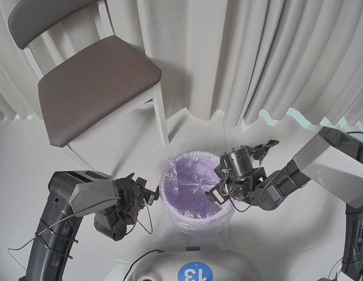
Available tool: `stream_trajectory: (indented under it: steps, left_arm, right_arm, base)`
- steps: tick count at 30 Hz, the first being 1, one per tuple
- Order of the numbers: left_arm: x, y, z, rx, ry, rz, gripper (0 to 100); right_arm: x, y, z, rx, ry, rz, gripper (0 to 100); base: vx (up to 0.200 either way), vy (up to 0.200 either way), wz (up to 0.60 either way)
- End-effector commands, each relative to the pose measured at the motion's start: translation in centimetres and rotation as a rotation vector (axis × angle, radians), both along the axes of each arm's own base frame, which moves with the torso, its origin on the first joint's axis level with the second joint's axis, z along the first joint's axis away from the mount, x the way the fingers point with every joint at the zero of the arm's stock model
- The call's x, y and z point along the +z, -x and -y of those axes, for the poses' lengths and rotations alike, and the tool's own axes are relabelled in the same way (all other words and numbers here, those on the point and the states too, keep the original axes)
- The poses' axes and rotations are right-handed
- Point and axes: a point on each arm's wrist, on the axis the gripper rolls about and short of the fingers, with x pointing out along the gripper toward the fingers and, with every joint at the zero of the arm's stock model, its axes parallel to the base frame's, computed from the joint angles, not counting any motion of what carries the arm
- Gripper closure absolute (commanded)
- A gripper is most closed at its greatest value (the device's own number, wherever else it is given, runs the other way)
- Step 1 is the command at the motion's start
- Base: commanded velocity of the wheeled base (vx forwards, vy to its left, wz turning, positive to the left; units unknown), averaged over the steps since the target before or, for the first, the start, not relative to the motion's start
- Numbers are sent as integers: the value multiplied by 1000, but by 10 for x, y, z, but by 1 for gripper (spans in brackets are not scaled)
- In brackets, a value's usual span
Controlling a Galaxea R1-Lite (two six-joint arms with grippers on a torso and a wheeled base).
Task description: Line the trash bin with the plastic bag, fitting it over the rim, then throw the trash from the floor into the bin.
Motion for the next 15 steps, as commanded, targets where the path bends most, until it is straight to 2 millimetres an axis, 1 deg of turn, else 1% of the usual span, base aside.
stream_trajectory:
  steps: [1,4,7,8,12,15]
  left_arm:
    - [-8,0,-1,0,-22,5,0]
    - [-7,0,-1,2,-23,8,0]
    - [-7,0,-1,2,-23,10,0]
    - [-8,0,-1,2,-23,8,0]
    - [-7,0,-1,2,-24,10,0]
    - [-8,-1,-1,2,-24,10,0]
  right_arm:
    - [-15,1,0,36,39,6,0]
    - [-25,-1,0,67,84,11,0]
    - [-26,-2,1,80,103,19,0]
    - [-27,-6,6,99,141,43,0]
    - [-25,-9,15,118,175,89,0]
    - [-17,-6,24,125,182,115,0]
  base:
    - [0,0,0]
    - [0,0,0]
    - [0,0,0]
    - [0,0,0]
    - [0,0,0]
    - [0,0,0]
